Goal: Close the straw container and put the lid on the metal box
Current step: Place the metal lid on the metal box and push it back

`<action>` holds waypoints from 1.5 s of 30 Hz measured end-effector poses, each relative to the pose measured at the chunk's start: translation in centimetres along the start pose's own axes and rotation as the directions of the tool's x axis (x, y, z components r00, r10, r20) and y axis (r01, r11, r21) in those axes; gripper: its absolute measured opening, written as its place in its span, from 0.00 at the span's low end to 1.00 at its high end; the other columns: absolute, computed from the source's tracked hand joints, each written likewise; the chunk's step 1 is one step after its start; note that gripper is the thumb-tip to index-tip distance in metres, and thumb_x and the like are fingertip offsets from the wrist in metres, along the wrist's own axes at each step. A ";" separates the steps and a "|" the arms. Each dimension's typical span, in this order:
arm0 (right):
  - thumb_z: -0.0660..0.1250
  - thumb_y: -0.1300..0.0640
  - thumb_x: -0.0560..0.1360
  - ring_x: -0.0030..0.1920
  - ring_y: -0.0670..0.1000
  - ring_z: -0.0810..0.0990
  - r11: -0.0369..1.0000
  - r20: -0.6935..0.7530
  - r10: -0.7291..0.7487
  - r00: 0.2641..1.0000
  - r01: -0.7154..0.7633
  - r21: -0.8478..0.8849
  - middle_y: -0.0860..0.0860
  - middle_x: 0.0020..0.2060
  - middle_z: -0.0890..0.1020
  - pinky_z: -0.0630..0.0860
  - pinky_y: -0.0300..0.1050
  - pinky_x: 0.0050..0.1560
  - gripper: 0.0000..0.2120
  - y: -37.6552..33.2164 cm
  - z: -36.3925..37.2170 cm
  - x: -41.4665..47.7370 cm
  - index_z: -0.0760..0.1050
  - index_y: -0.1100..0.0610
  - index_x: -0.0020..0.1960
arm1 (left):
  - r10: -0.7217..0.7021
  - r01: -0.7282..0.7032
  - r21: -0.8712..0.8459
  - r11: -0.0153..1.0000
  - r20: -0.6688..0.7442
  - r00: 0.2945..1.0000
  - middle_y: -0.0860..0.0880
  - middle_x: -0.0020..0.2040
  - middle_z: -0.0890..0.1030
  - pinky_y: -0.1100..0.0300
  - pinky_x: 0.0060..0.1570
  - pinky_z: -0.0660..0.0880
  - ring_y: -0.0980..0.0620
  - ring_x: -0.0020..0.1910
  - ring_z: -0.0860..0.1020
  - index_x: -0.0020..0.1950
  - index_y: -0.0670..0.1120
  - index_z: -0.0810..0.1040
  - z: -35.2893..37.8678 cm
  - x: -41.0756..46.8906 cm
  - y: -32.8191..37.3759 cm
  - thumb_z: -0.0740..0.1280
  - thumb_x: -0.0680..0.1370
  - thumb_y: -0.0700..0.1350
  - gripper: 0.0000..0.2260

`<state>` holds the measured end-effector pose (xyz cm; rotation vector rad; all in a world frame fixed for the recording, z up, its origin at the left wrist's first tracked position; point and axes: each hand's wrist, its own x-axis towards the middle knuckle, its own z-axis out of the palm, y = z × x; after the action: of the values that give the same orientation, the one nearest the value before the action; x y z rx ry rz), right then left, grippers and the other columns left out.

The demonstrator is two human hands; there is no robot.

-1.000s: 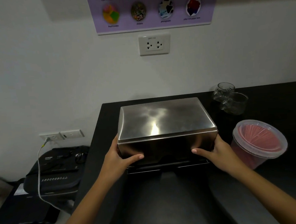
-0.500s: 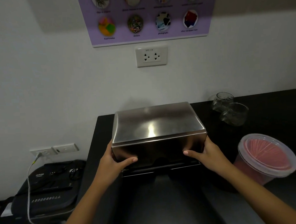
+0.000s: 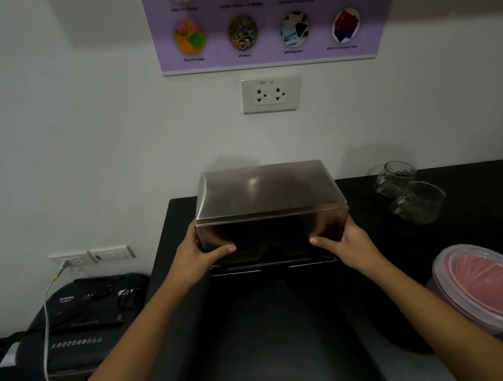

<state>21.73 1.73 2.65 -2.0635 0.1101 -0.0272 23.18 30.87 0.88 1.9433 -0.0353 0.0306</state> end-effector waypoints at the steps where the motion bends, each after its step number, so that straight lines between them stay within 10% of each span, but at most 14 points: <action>1: 0.74 0.55 0.65 0.63 0.54 0.71 1.000 0.001 0.000 1.000 0.000 -0.010 0.54 0.62 0.74 0.64 0.41 0.58 0.33 0.0 0.1 0.4 0.62 0.55 0.66 | -0.001 0.001 -0.008 1.000 -0.002 1.000 0.64 0.48 0.74 0.76 0.39 0.71 0.68 0.46 0.74 0.65 0.56 0.64 0.0 0.4 0.0 0.77 0.61 0.52 0.37; 13: 0.74 0.53 0.65 0.66 0.55 0.69 0.998 0.023 0.060 0.998 -0.060 0.014 0.54 0.66 0.71 0.64 0.45 0.61 0.37 -0.4 0.8 4.5 0.60 0.52 0.68 | 0.010 -0.010 -0.034 0.999 -0.002 1.000 0.50 0.56 0.77 0.56 0.56 0.74 0.51 0.54 0.77 0.67 0.52 0.64 -0.3 4.3 -0.7 0.77 0.62 0.47 0.37; 19: 0.73 0.54 0.66 0.63 0.53 0.69 0.999 0.022 0.024 0.999 -0.025 0.041 0.55 0.64 0.72 0.63 0.42 0.57 0.34 -0.5 1.2 5.8 0.61 0.53 0.67 | 0.024 -0.024 -0.055 0.998 0.013 1.000 0.56 0.52 0.78 0.71 0.44 0.76 0.57 0.50 0.79 0.63 0.58 0.65 -0.5 6.1 -1.0 0.75 0.56 0.57 0.38; 45: 0.72 0.55 0.67 0.63 0.55 0.70 0.998 0.010 0.003 1.000 -0.003 0.066 0.56 0.63 0.73 0.65 0.43 0.58 0.32 -0.5 1.6 9.3 0.63 0.55 0.66 | -0.002 0.006 -0.110 0.994 0.037 0.999 0.57 0.52 0.79 0.72 0.41 0.76 0.59 0.49 0.79 0.61 0.57 0.67 -0.4 9.8 -1.3 0.77 0.56 0.56 0.36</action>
<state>31.10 2.57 2.06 -1.9970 0.1053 -0.0189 33.07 31.64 0.17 1.8334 -0.0562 -0.0093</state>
